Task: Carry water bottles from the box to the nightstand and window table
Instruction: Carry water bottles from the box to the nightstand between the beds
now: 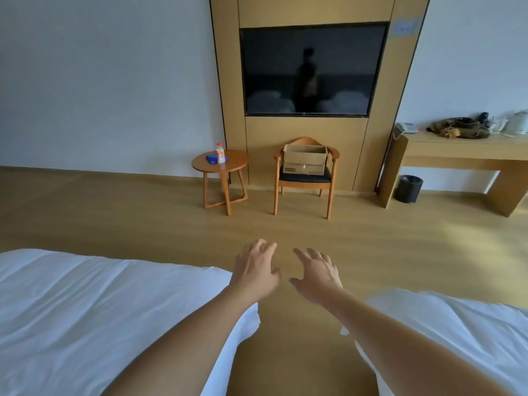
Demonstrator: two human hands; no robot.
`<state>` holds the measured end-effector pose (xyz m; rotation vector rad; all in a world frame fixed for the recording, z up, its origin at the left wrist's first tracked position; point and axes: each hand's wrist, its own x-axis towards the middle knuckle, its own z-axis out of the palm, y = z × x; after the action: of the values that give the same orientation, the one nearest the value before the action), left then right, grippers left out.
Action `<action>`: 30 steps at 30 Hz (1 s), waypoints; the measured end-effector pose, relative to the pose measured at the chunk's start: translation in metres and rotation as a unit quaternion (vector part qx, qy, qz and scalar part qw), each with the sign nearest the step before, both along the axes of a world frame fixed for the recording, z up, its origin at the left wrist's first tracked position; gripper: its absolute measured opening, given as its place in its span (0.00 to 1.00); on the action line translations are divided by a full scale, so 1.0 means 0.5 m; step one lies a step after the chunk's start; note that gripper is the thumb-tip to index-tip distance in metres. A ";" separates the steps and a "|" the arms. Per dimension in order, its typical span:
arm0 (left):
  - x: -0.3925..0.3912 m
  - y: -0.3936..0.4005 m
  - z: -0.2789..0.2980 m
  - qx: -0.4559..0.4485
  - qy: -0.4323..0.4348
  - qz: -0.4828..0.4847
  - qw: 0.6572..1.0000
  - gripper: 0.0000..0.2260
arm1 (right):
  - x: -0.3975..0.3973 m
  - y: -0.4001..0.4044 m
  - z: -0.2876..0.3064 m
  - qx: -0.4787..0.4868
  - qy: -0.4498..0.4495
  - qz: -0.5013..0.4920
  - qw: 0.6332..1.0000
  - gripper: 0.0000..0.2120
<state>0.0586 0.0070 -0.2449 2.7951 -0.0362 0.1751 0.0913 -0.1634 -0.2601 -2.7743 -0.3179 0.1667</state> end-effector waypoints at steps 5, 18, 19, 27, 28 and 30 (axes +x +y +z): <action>0.226 0.028 0.021 -0.031 0.000 -0.033 0.999 0.26 | 0.172 0.013 0.028 -0.005 -0.004 -0.057 0.998 0.38; 0.723 -0.012 -0.043 -0.014 0.034 -0.096 0.995 0.28 | 0.631 -0.023 -0.047 0.021 0.014 -0.141 0.990 0.38; 0.773 -0.020 -0.048 -0.009 0.033 -0.099 0.995 0.28 | 0.683 -0.031 -0.055 0.026 0.011 -0.144 0.989 0.38; 1.155 -0.073 -0.058 0.015 0.053 -0.074 0.996 0.27 | 1.089 -0.076 -0.058 0.041 0.023 -0.125 0.991 0.37; 1.196 -0.074 -0.054 0.010 0.055 -0.070 0.996 0.27 | 1.134 -0.078 -0.052 0.040 0.023 -0.121 0.992 0.37; 1.273 -0.072 -0.051 0.003 0.062 -0.065 0.996 0.27 | 1.214 -0.080 -0.046 0.037 0.026 -0.113 0.993 0.37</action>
<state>0.6948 -0.0288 -0.2706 2.7925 -0.1897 -0.0296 0.6984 -0.2035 -0.2831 -2.7011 0.0028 0.1656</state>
